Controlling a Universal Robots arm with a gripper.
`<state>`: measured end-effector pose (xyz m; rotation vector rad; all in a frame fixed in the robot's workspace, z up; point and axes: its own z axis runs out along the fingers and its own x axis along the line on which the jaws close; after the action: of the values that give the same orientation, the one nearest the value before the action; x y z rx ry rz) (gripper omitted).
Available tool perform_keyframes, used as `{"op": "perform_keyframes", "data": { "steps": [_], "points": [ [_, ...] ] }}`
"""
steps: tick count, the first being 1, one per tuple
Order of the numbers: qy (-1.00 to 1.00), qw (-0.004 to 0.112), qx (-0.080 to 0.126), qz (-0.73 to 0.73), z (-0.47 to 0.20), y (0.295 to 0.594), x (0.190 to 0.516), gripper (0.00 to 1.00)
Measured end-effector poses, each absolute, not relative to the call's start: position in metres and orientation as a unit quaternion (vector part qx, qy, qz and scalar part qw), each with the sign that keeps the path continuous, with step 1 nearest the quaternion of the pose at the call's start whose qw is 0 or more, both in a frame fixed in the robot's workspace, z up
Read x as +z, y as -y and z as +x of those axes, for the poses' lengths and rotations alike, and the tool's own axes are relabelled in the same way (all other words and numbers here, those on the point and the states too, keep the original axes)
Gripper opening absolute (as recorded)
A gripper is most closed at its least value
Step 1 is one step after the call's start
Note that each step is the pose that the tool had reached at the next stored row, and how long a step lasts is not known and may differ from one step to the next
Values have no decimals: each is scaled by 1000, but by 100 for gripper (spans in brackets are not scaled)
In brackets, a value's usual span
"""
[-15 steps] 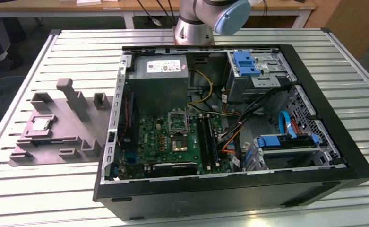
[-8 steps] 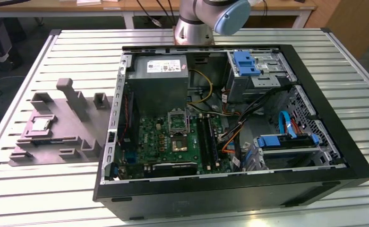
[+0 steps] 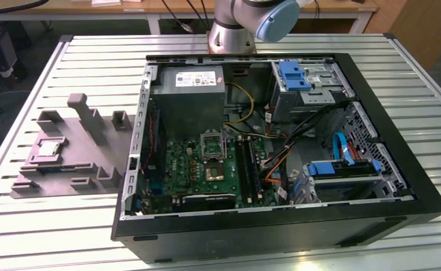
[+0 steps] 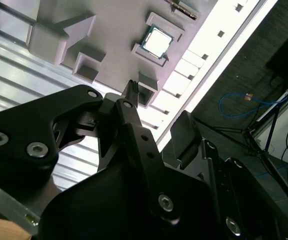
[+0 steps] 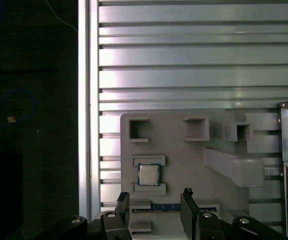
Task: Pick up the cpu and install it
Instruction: 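Pick up the cpu and move it towards the insertion slot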
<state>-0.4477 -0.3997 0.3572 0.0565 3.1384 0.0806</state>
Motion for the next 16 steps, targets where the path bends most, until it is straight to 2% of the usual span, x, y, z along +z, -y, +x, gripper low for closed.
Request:
{"op": "perform_keyframes", "data": {
  "steps": [16],
  "points": [
    [-1000, 1, 26, 18, -448, 400, 348, 53]
  ]
}}
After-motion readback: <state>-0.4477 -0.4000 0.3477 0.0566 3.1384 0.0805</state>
